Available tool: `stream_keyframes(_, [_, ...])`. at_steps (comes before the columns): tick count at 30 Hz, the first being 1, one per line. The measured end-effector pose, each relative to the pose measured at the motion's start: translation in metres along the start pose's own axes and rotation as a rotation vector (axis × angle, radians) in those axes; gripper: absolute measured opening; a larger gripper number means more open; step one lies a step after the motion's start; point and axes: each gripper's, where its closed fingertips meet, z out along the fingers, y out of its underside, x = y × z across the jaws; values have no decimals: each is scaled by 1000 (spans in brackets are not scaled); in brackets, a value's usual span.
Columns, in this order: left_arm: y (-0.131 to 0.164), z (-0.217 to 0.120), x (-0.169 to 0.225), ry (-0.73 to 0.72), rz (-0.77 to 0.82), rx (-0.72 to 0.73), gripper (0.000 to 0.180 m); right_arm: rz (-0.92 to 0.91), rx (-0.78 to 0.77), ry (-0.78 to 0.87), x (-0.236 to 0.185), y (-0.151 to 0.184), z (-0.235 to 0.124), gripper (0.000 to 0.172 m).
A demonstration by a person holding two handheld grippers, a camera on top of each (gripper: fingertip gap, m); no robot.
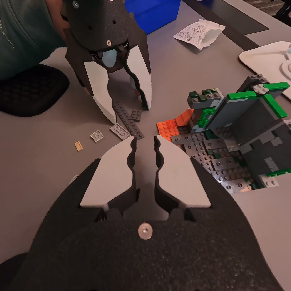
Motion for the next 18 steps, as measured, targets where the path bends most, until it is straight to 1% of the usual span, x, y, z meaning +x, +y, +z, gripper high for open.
stream_keyframes(1, [-1, 1, 2, 0, 3, -17, 55, -3, -1, 3, 0, 0, 0, 22])
stream_keyframes(3, [-2, 1, 8, 6, 23, -64, 42, -5, -2, 7, 1, 1, 0, 21])
stream_keyframes(6, [-2, 1, 11, 9, 18, -104, 32, -9, -6, 5, 0, 3, 1, 21])
stream_keyframes(8, [-2, 2, 10, 7, 9, -115, 14, -20, -16, 6, -1, 5, 3, 21])
stream_keyframes(9, [-2, 2, 10, 9, 8, -115, 10, -27, -26, 11, -2, 6, 4, 21])
stream_keyframes(13, [-2, 1, 10, -36, 63, -117, 10, -63, -55, 22, -4, 11, 8, 20])
stream_keyframes(16, [-1, -1, 8, -78, 88, -122, 10, -70, -39, 22, -5, 7, 7, 20])
stream_keyframes(18, [-4, -10, 7, -109, 85, -93, 10, -70, -21, 32, -4, 4, 5, 19])
